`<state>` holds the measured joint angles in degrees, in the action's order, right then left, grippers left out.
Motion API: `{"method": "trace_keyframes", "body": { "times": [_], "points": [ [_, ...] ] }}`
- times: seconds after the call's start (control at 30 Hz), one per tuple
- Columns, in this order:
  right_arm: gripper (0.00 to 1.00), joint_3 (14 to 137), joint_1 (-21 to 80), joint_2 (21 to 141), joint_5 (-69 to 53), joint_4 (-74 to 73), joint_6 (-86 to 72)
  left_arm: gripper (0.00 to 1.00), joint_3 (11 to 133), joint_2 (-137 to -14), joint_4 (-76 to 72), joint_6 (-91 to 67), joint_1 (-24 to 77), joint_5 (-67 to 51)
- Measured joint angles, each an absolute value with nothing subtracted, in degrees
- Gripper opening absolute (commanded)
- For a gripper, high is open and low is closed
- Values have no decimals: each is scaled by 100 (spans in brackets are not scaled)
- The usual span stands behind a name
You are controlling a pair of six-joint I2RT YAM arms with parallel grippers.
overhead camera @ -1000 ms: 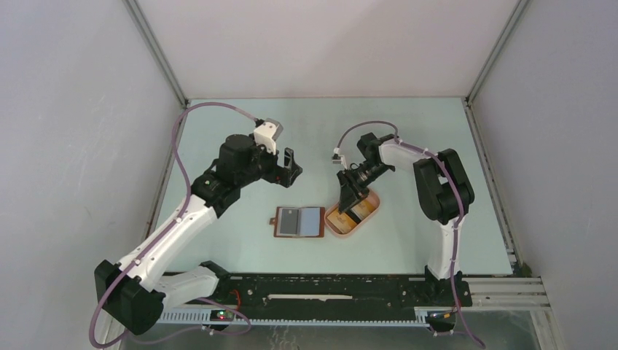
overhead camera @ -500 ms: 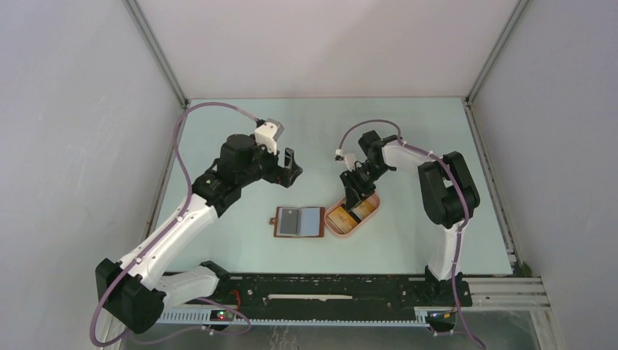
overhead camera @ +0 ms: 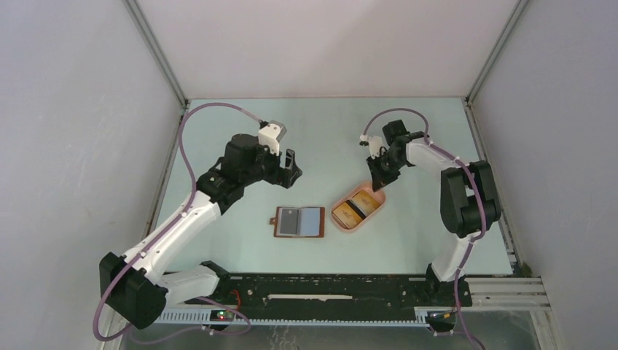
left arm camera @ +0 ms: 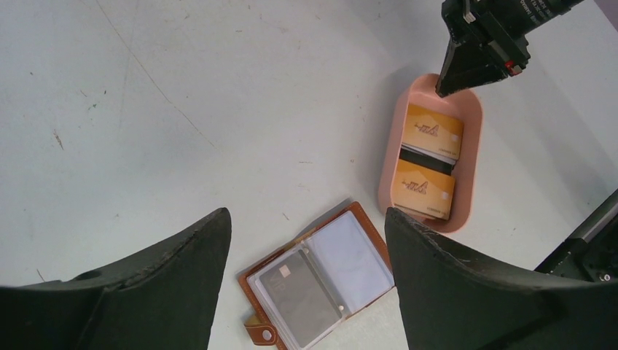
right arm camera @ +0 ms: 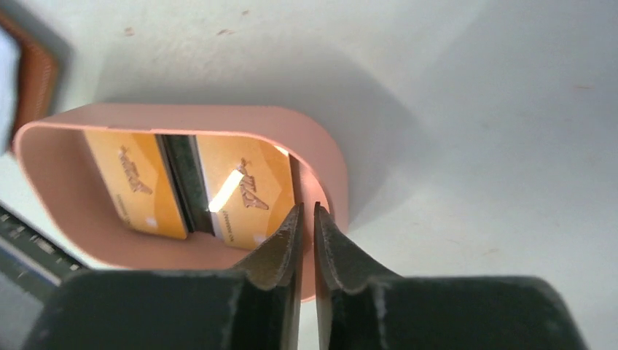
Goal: Put the credit cards into the card holder
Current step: Move the storage box to the center of the board, then pick up the credit card from the storage box.
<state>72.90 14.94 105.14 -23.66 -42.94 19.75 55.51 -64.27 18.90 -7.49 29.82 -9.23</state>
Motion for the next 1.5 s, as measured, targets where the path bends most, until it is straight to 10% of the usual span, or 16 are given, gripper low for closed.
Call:
{"method": "trace_keyframes", "body": {
  "times": [0.23,0.63,1.2,1.5],
  "points": [
    [16,7203,1247,10438,-1527,-4021,1907,81,5551,-6447,1933,-751,2982,-969],
    [53,7118,666,10116,-3789,-4283,2069,77,5559,-6897,1776,-1404,3175,-1535],
    [62,7118,919,10945,-4646,-4388,1695,80,4705,-8471,-515,-4934,4694,-523],
    [63,7120,1035,11076,-4338,-4392,1592,64,4748,-9470,-869,-5610,4971,-226]
  ]
}}
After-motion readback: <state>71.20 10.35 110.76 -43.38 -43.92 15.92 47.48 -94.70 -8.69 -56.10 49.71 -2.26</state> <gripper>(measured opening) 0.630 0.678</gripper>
